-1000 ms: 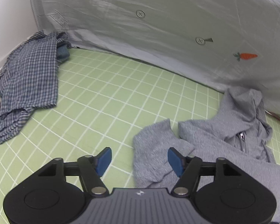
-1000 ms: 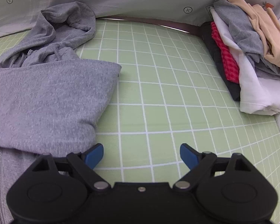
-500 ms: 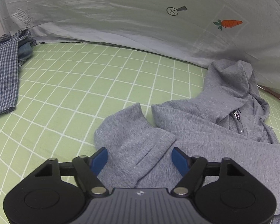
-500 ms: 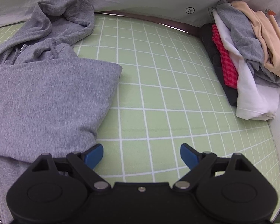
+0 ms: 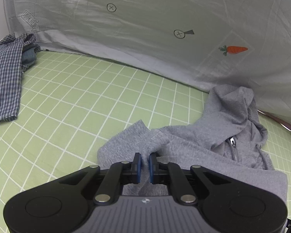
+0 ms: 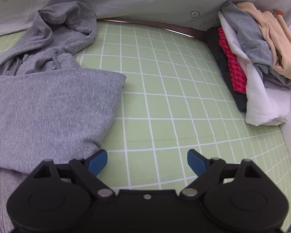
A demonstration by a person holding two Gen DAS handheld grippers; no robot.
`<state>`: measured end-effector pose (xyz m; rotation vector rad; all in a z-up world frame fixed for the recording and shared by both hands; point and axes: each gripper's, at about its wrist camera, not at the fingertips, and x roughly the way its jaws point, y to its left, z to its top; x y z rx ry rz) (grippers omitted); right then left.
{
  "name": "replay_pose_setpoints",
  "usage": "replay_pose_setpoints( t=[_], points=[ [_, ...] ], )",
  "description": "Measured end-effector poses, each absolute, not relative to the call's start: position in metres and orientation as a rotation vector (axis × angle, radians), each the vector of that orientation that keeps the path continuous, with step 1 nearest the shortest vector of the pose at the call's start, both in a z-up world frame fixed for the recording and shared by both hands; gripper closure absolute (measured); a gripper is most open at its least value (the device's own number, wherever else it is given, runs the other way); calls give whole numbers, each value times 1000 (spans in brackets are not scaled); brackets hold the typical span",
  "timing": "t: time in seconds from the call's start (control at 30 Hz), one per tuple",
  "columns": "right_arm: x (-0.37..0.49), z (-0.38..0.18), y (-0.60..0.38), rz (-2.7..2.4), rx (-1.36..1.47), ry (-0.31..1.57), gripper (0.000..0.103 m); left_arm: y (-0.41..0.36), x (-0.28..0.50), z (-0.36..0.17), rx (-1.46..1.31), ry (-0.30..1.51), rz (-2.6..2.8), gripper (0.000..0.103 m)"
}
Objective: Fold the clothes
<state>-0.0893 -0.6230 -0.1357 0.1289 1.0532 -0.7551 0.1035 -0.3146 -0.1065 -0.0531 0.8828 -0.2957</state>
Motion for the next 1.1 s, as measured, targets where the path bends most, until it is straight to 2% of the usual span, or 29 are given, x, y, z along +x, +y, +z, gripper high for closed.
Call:
replay_pose_setpoints(
  t=[0.33,0.43,0.47,0.53,0.6,0.7,0.77,0.97,1.1],
  points=[
    [-116,-125,-639,-808,245,943,13,-390,51,-61,16,859,-537,94],
    [-130,-124,-650,-853,294,915,13,-427,20,-66,81,873,-634,91],
    [-135,-124,-653,-851,319,902,13,-436,12,-68,99,884,-653,88],
    [-144,-122,-659,-847,369,871,13,-451,-4,-73,140,904,-699,73],
    [-150,-119,-662,-854,392,848,13,-458,-16,-78,188,907,-716,45],
    [-152,-114,-663,-845,408,813,13,-454,-16,-82,226,917,-661,22],
    [-149,-110,-662,-824,412,795,13,-446,-9,-84,247,929,-596,19],
    [-116,-101,-639,-701,354,773,13,-403,24,-91,200,970,-402,18],
    [-87,-102,-612,-588,309,786,12,-378,40,-95,163,977,-326,15]
  ],
)
